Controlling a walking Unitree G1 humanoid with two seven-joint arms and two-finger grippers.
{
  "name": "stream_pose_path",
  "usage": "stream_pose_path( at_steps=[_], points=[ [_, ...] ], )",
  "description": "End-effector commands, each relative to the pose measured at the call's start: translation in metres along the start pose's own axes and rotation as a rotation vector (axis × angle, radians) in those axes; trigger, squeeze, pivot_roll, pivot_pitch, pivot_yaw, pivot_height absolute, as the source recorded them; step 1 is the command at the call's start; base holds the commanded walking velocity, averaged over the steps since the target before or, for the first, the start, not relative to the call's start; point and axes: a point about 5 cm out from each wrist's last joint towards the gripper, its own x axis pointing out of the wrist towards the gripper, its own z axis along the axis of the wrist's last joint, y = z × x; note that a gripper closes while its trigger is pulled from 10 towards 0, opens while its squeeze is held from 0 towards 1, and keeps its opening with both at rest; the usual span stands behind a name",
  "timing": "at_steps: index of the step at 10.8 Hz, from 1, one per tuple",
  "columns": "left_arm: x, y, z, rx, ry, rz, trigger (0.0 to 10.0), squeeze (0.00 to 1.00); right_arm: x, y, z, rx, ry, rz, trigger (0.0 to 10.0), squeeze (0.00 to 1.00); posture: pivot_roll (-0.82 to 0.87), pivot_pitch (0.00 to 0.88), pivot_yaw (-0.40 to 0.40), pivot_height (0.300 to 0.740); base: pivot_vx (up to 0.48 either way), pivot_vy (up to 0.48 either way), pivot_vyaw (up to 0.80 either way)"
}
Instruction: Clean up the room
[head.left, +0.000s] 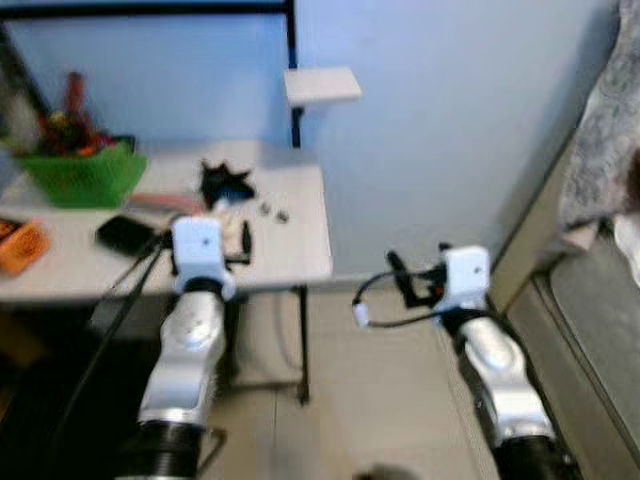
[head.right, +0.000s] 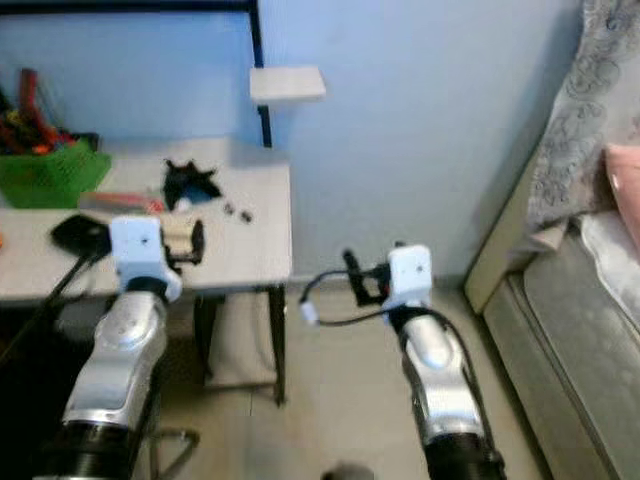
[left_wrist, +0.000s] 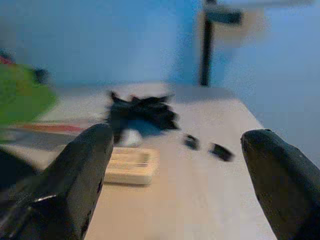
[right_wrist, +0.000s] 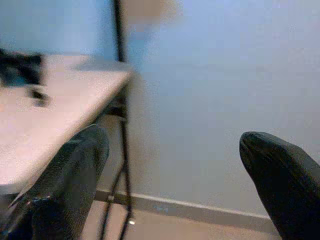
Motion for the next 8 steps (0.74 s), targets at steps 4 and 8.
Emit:
stream_pose_path(
  at_steps=[4,8],
  points=[
    [0.004,-0.0032,0.004,0.019,0.007,-0.025,10.0,0.0,-0.0057,0.0003,-0.0134,0.013,0.069,-0.031,10.0,0.96,-0.15,0.0,0.037,0.74,0.12,0.0,0.0],
    [0.0038,-0.0066,0.0017,0.003,0.017,-0.032,10.0,0.0,-0.0064,-0.0031,-0.0142,-0.008,0.08,-0.043,10.0,0.95,-0.15,0.0,0.033,0.74,0.0,0.0,0.0]
  ],
)
